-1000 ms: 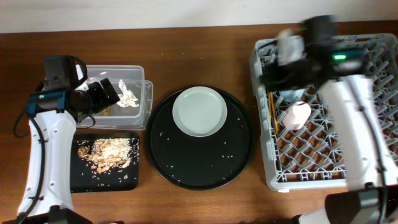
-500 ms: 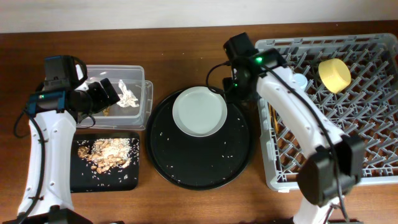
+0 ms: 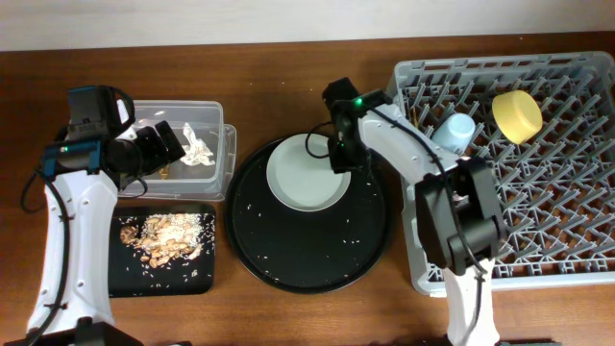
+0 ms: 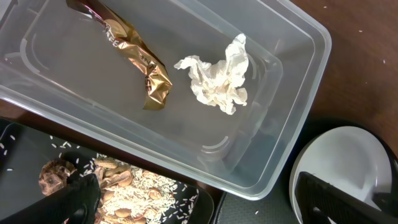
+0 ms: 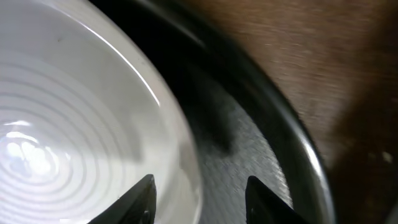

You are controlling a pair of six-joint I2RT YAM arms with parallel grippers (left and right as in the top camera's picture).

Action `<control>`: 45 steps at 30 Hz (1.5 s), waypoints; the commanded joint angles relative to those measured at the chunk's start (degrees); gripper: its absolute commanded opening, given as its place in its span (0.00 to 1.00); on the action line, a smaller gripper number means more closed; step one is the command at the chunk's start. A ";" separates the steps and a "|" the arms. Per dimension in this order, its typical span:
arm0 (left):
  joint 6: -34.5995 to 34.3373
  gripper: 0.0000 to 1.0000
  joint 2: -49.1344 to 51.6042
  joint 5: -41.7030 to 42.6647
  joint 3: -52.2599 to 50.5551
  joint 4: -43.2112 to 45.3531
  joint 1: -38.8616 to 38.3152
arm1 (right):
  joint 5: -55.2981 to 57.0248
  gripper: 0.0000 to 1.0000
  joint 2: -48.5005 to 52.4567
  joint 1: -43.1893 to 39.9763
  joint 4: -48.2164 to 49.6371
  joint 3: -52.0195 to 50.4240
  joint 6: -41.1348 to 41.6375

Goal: Sort waste into correct bins and load items into the dishwasher rack
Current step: 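Move the right gripper to the white plate and grasp its edge, then lift the white plate and carry it over the rack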

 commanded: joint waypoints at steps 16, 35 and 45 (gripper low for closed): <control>0.50 0.99 -0.68 -0.37 0.07 -0.09 0.13 | 0.24 0.18 1.38 2.47 6.23 -6.86 2.03; 0.50 1.00 -0.68 -0.39 0.07 -0.09 0.13 | 5.92 0.04 -19.23 -2.80 -9.03 4.94 -8.72; 0.50 0.99 -0.68 -0.37 0.07 -0.09 0.13 | 24.96 0.04 -41.33 -20.00 -5.05 4.94 -35.74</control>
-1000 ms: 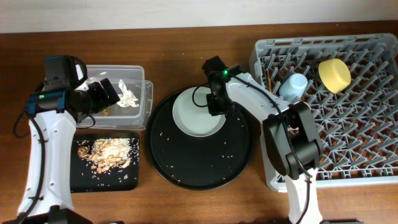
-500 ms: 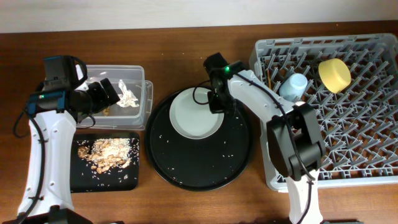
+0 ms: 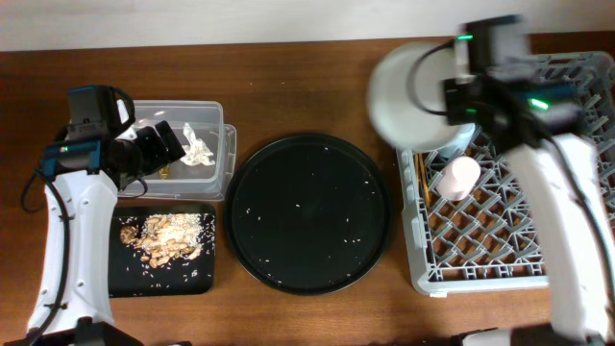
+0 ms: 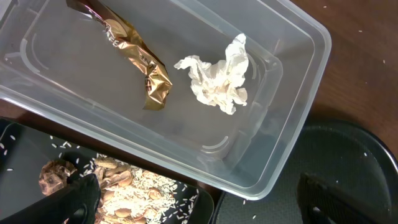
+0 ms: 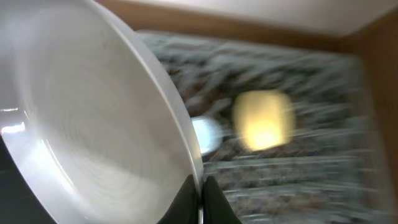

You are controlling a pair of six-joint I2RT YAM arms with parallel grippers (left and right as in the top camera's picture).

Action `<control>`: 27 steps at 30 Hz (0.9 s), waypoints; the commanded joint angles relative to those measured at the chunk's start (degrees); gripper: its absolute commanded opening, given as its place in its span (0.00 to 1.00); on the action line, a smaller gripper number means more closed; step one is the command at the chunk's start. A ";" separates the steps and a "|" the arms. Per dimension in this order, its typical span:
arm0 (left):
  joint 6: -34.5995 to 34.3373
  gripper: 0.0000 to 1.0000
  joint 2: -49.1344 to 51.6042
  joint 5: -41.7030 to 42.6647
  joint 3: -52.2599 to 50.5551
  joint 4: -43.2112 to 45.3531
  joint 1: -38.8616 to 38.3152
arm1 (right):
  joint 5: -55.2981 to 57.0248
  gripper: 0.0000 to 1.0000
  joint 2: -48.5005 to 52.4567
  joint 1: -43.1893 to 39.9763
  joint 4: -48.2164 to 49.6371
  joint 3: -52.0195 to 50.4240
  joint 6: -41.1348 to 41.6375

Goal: Sort waste into correct bins and load items into the dishwasher rack
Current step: 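Lift the white plate and carry it over the rack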

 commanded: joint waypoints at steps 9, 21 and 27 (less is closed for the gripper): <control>0.50 0.99 -0.68 -0.37 0.07 -0.07 0.13 | 5.90 0.04 0.76 -18.99 0.81 0.44 -27.23; 0.50 1.00 -0.68 -0.37 0.07 -0.09 0.13 | 13.62 0.04 10.36 -23.15 5.33 -0.11 -25.94; 0.50 0.99 -0.68 -0.37 0.07 -0.09 0.13 | 13.16 0.04 12.90 -23.10 5.46 -1.62 -23.56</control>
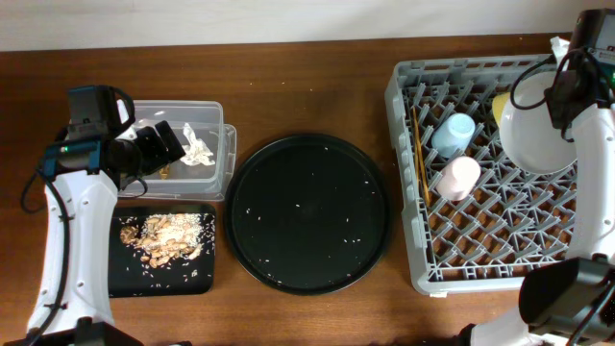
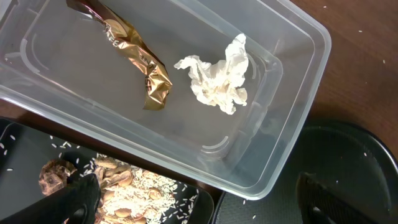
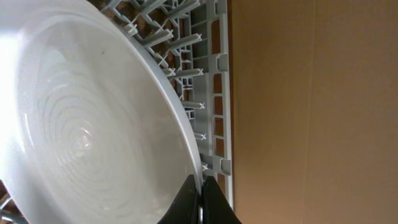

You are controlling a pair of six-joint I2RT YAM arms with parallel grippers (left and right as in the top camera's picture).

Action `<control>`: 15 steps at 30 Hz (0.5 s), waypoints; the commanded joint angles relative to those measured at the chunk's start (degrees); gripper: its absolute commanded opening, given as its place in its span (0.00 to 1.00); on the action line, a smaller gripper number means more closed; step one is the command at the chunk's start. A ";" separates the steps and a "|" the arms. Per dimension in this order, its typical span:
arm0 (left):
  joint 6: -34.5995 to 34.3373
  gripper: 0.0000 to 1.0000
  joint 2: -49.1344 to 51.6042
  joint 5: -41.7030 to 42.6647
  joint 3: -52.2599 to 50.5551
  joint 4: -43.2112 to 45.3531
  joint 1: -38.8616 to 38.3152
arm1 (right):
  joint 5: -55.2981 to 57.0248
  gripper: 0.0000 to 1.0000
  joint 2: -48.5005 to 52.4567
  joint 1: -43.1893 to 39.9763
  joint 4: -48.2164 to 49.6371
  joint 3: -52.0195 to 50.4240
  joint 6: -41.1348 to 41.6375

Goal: Sort waste into correct bins and load items into the dishwasher rack
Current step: 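Lift the white plate and carry it over the rack, then stand the white plate upright in the rack and release it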

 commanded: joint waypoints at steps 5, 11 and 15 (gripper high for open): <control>0.50 0.99 -0.68 -0.37 0.07 -0.09 0.13 | -1.53 0.04 3.32 0.26 0.52 -2.62 1.70; 0.50 0.99 -0.68 -0.37 0.07 -0.09 0.15 | -5.14 0.04 4.31 0.76 0.68 -2.62 1.70; 0.50 0.99 -0.68 -0.37 0.07 -0.07 0.13 | -8.17 0.21 4.31 1.75 1.11 -2.62 1.73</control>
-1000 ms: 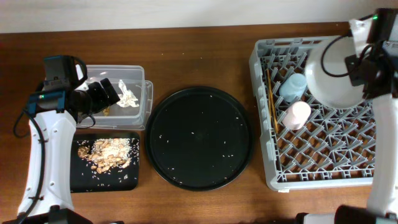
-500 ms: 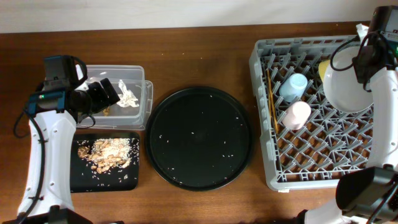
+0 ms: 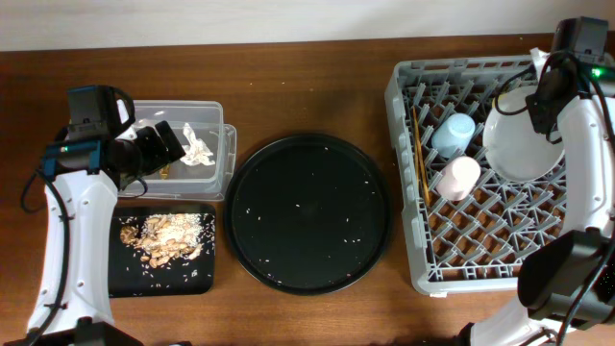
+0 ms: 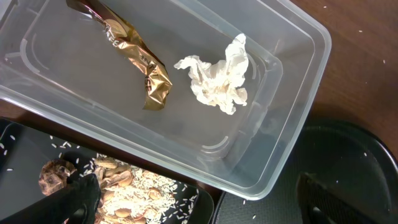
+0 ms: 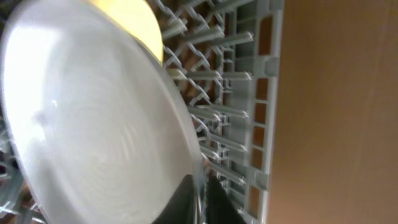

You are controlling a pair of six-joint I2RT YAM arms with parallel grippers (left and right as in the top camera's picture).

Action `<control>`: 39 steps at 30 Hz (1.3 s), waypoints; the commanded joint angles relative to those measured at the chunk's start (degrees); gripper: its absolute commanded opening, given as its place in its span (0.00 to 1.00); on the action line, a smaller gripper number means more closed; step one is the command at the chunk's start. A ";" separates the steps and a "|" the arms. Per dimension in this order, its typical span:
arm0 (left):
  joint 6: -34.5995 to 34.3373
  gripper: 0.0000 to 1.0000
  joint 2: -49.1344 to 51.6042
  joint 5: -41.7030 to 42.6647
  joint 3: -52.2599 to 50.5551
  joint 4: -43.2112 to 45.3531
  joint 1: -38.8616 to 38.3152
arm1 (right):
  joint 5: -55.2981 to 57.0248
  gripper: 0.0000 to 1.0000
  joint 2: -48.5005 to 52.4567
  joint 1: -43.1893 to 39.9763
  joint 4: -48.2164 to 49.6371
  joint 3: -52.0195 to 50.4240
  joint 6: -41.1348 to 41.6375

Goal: Sort waste into correct bins and load items into the dishwasher rack
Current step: 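Stand the white plate upright in the rack and release it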

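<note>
My right gripper (image 3: 548, 98) (image 5: 200, 190) is shut on the rim of a white plate (image 3: 519, 146) (image 5: 93, 124). The plate is tilted over the far right part of the grey dishwasher rack (image 3: 577, 250). A yellow cup (image 5: 134, 18) peeks out behind the plate in the right wrist view and is hidden in the overhead view. My left gripper (image 3: 165, 144) (image 4: 199, 202) stands open over the near corner of the clear waste bin (image 4: 298, 106), with nothing between its fingers.
The clear bin holds a crumpled tissue (image 4: 217, 78) and a gold wrapper (image 4: 140, 62). A black square tray (image 3: 192, 274) carries rice and peanut shells. A round black tray (image 3: 307, 211) bears only scattered grains. The rack also holds a blue cup (image 3: 455, 132), a pale pink cup (image 3: 458, 177) and a thin stick (image 3: 419, 154).
My right gripper has shifted the plate a little left over the rack, so the plate now covers the yellow cup from above. The left arm has not moved.
My right gripper was open around the plate's rim on the round black tray. Then it held the plate up near the rack's left end, then over the rack's right side, and now slightly further left there. The left gripper stayed open over the clear bin throughout.
</note>
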 commanded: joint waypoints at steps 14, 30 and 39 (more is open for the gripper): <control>0.50 1.00 -0.68 -0.37 0.07 -0.09 0.13 | -11.39 0.98 -5.05 1.09 2.86 -0.17 2.38; 0.50 0.99 -0.68 -0.39 0.07 -0.09 0.15 | -58.80 0.98 -14.36 1.09 1.36 -0.20 20.83; 0.50 1.00 -0.68 -0.37 0.07 -0.07 0.13 | -58.80 0.98 -14.05 1.05 1.36 -0.20 20.83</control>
